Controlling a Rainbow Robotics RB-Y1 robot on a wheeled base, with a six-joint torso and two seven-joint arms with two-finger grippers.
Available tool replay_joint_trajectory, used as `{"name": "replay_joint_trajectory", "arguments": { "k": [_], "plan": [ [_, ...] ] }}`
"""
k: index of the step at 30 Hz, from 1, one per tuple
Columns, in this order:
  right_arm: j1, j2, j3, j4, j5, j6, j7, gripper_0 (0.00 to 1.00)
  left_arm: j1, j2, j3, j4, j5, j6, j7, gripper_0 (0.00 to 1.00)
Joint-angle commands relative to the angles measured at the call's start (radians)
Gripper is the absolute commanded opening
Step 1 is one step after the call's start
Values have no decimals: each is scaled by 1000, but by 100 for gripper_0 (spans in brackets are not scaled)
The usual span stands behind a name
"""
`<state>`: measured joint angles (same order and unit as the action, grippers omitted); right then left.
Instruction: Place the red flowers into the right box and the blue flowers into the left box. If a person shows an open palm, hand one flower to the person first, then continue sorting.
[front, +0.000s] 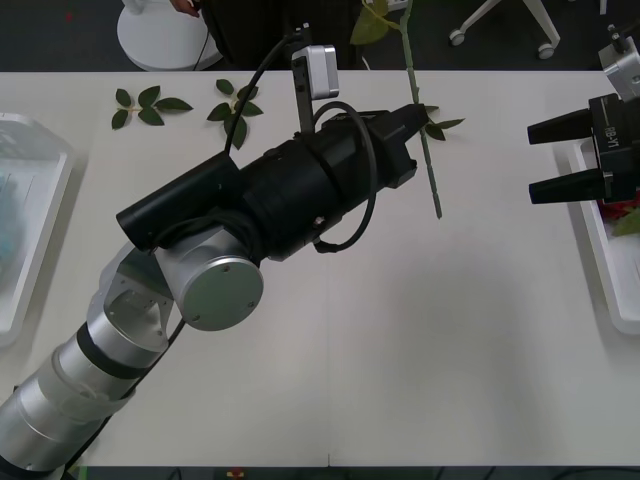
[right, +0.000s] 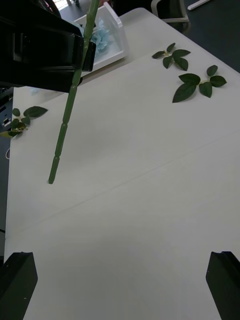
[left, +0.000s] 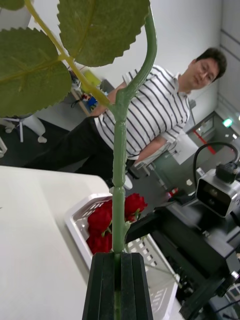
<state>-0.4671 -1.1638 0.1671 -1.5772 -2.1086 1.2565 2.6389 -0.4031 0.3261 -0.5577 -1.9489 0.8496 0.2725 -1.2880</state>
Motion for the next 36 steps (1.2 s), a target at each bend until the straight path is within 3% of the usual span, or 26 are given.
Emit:
{"name": "replay_joint_trajectory", "arguments": {
  "k": [1,8,19,36],
  "plan": [
    [35,15,-17,-76,12,-32,-48,100,-54,-55,-47,50,-20,-104,64,0],
    [70,23,-17,-216,64,-105,-221,100,-57,-55,-51,64,-26,-118,55,0],
    [70,131,-12,-291,211,-135,-372,100,-57,-55,-51,64,-26,-118,55,0],
    [59,216,97,-328,309,-253,-441,100,-57,-55,-51,64,-26,-118,55,0]
  ]
}}
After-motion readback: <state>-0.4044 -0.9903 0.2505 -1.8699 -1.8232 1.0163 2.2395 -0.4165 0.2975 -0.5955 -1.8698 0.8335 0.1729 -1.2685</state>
